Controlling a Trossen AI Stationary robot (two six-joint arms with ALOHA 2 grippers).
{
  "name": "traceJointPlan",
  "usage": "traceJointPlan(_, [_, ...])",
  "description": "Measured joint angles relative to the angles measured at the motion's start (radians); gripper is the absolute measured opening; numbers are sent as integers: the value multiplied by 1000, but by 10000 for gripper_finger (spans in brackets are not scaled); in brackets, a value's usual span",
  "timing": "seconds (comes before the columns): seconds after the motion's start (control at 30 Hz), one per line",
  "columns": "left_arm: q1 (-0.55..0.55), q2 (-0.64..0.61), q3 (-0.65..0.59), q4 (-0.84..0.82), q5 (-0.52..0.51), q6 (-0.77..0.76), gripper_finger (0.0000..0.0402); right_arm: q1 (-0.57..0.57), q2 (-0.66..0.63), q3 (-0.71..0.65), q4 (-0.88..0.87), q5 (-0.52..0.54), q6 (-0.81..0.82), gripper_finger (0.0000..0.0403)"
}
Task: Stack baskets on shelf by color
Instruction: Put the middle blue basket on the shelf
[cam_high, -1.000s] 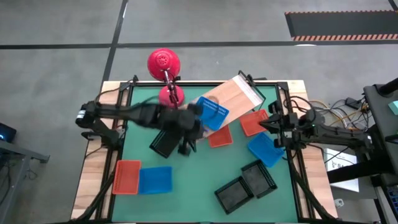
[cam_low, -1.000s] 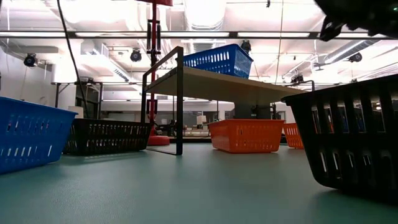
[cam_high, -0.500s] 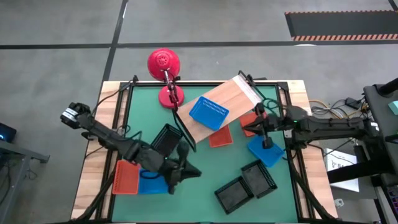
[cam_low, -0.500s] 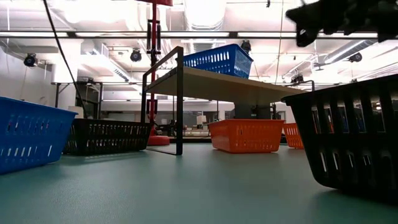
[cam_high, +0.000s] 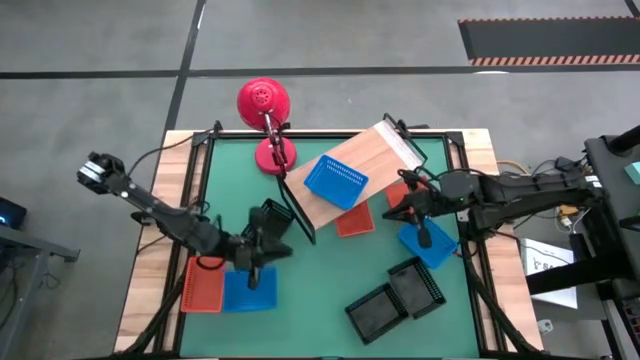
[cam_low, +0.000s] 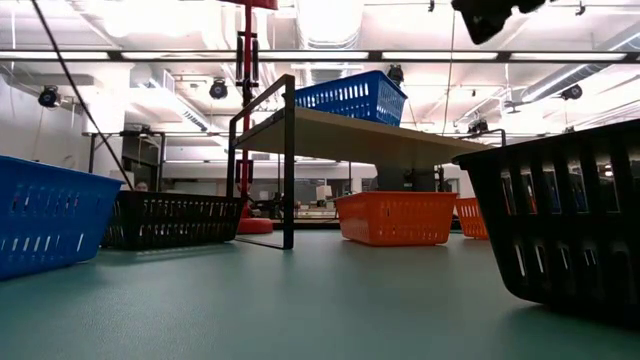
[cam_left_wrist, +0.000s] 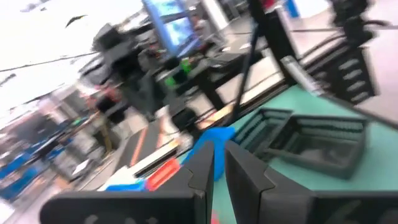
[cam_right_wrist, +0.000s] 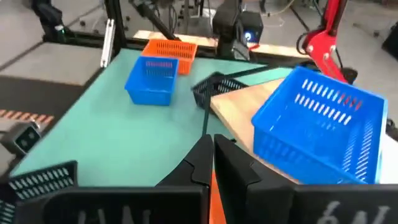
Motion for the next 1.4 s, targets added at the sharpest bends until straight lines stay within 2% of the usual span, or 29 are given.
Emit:
traceJointPlan(0.2, [20, -163, -99, 6, -43, 6, 22, 10, 113, 116, -158, 45, 64, 9])
traceJointPlan(0.4, [25, -277, -155, 20, -72, 67, 22, 10, 259, 237, -313, 216, 87, 9])
traceJointPlan(0.53, [25, -334, -183, 23, -80, 132, 22, 5, 354, 308, -355, 290, 77, 9])
traceJointPlan(0.8, [25, -399, -200, 23, -104, 237, 22, -19, 531, 432, -398, 308, 58, 9])
traceJointPlan(1.0, [25, -425, -199, 24, -112, 241, 22, -18, 626, 501, -390, 308, 50, 9])
traceJointPlan(1.23, [24, -420, -199, 20, -112, 240, 22, -14, 709, 587, -391, 307, 27, 9])
traceJointPlan(1.4, [25, -421, -199, 20, -112, 240, 22, -10, 718, 642, -442, 303, -5, 9])
